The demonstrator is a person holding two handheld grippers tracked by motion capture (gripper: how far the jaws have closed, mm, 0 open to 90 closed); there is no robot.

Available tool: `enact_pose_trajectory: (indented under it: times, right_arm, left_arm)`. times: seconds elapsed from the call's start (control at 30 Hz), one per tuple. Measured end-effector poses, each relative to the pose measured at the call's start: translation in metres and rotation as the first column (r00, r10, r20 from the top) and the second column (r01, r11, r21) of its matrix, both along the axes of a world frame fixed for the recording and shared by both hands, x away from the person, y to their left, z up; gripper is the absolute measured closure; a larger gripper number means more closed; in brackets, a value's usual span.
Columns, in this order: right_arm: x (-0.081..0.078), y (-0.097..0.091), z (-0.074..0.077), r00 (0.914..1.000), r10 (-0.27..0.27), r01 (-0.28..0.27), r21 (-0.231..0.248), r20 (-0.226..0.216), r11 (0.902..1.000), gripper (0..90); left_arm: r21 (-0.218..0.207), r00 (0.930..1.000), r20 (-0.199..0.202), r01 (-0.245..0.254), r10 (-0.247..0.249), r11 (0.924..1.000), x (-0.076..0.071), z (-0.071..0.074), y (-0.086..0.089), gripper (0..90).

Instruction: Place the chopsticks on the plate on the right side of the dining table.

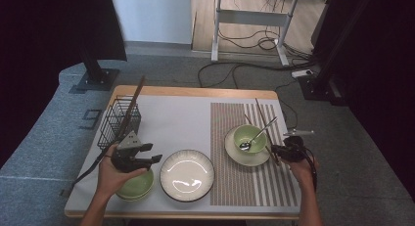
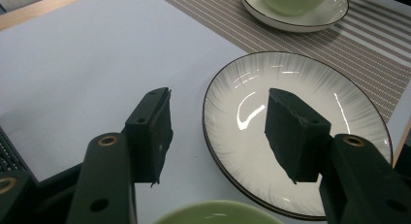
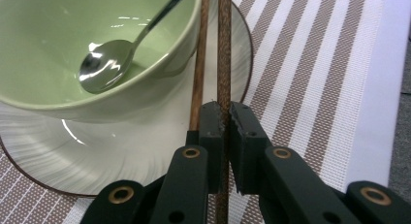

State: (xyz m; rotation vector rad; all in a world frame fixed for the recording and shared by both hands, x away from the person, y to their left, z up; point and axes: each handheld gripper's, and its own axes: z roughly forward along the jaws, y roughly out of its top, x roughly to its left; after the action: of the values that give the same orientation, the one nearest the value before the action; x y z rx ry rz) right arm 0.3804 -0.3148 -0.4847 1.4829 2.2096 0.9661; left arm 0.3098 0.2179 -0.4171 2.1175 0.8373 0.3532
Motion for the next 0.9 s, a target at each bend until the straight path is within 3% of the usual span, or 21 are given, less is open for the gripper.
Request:
enact_pose_trajectory:
  times: [0.47, 0.9]
  right_arm:
    - [0.0046, 0.0030, -0.0016, 0.9993, -0.022, 0.022, 0.003, -0.030, 0.9998, 84.1]
    - [0.0046, 0.0053, -0.0013, 0.9994, -0.027, 0.026, -0.015, -0.021, 0.9995, 84.6]
  left_arm:
    - [0.003, 1.0000, -0.004, 0.005, -0.005, 1.0000, 0.0003, -0.0012, -0.0014, 42.7]
    - [0.003, 1.0000, -0.006, 0.007, -0.007, 1.0000, 0.0002, -0.0015, -0.0018, 42.8]
